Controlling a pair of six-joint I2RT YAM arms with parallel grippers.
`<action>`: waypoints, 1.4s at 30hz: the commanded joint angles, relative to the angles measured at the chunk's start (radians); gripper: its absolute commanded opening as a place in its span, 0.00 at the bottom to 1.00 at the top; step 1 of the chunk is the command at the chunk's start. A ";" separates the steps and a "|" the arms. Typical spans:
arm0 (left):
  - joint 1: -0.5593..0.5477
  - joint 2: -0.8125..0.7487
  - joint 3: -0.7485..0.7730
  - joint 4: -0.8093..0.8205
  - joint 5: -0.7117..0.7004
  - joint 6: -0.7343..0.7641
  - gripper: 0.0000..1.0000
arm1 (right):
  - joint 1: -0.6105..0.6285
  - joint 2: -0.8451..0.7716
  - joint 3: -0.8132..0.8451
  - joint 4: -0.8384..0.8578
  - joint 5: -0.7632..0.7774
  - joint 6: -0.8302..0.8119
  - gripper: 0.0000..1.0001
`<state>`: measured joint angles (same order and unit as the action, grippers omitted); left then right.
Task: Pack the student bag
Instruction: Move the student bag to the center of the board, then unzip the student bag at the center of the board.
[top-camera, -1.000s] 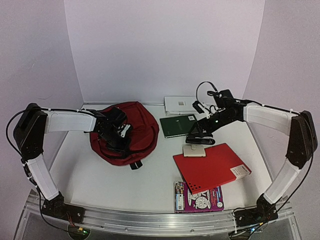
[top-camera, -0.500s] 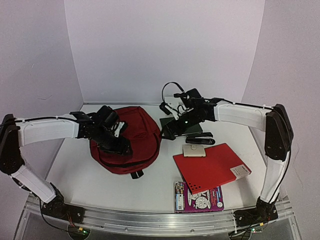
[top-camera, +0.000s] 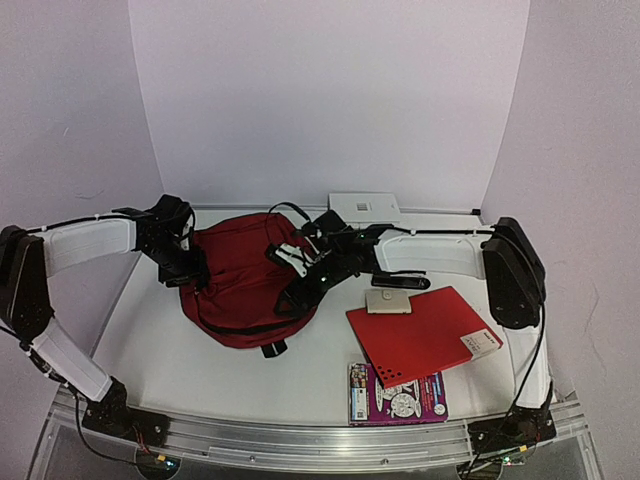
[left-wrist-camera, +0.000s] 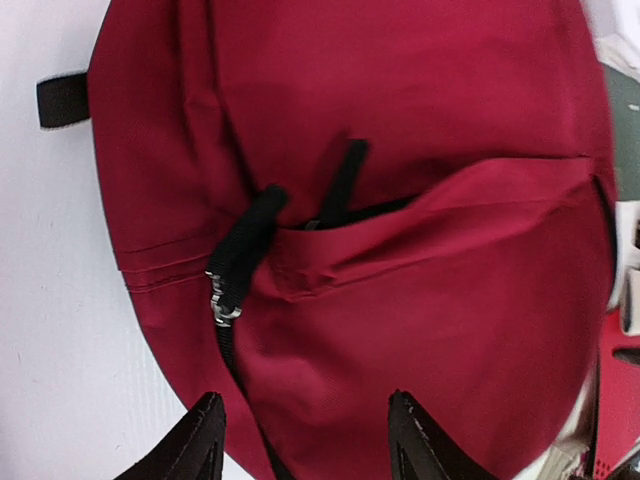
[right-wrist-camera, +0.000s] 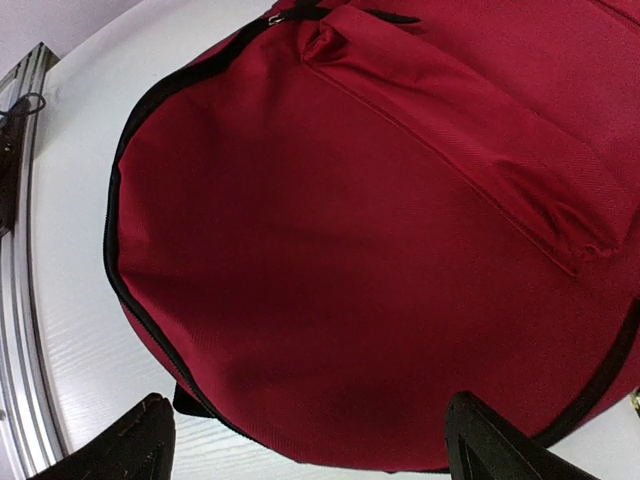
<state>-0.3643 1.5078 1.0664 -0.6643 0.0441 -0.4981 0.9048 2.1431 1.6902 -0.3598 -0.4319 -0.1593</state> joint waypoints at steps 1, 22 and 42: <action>0.032 0.067 0.046 0.011 -0.035 0.031 0.53 | 0.029 0.053 0.038 0.042 0.025 0.004 0.92; 0.071 0.260 0.112 0.063 0.012 0.136 0.32 | 0.029 0.174 0.003 0.078 0.095 0.000 0.91; 0.016 0.099 0.028 0.003 0.011 0.106 0.00 | 0.029 0.245 0.042 0.082 0.196 0.056 0.90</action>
<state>-0.3091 1.6701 1.1154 -0.6337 0.0287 -0.3920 0.9378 2.3243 1.7171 -0.2493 -0.3368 -0.1389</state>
